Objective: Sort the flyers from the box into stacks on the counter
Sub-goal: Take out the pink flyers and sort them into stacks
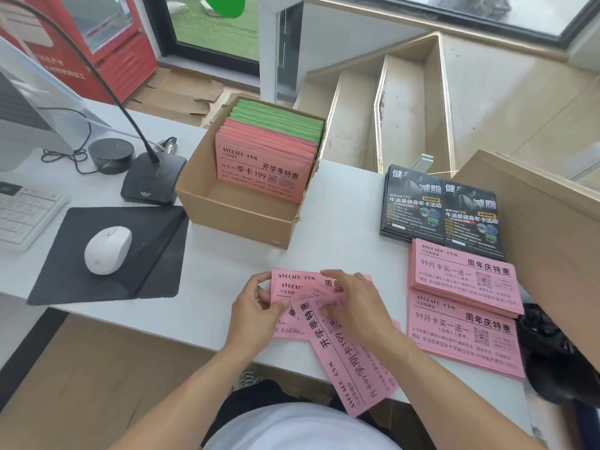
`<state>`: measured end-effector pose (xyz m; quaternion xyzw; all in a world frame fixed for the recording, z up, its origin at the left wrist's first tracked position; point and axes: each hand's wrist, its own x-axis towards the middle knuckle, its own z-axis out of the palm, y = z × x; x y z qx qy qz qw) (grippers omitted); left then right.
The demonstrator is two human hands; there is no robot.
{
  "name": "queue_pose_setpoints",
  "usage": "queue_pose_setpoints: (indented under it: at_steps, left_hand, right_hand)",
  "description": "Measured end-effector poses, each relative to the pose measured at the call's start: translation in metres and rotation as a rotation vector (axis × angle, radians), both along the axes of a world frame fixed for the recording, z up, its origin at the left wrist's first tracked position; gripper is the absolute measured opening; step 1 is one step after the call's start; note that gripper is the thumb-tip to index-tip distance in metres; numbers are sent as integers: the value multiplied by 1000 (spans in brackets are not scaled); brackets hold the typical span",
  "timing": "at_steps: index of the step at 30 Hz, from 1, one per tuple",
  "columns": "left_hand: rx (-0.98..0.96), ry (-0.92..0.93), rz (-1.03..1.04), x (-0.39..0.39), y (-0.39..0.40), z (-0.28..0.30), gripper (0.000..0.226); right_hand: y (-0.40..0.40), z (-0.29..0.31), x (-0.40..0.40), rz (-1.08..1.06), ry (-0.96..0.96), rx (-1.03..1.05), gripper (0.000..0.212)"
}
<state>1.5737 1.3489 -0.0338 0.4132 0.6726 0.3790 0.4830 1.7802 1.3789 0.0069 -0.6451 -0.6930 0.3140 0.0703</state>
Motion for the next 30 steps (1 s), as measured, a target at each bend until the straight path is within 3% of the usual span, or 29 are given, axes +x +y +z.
queue_pose_setpoints:
  at_steps: [6, 8, 11, 13, 19, 23, 27, 30]
  left_hand:
    - [-1, 50, 12, -8, 2, 2, 55]
    - [-7, 36, 9, -10, 2, 2, 58]
    - [1, 11, 1, -9, 2, 7, 54]
    - [-4, -13, 9, -9, 2, 12, 51]
    - [-83, -58, -63, -6, 2, 21, 95]
    - [-109, -74, -50, -4, 4, 16, 104]
    - [-134, -11, -94, -10, 9, 12, 106]
    - [-140, 50, -140, -15, 15, 13, 106]
  right_hand:
    - [12, 18, 32, -225, 122, -104, 34]
    - [14, 29, 42, -440, 330, -122, 25]
    - [14, 32, 48, -825, 795, -161, 31]
    - [5, 30, 41, -930, 944, -161, 32]
    - [-19, 18, 10, -1121, 1097, -74, 35]
    - [-27, 16, 4, -1041, 879, -37, 55]
    - [-18, 17, 26, -766, 341, 134, 112]
    - [2, 19, 39, -499, 21, 166, 116]
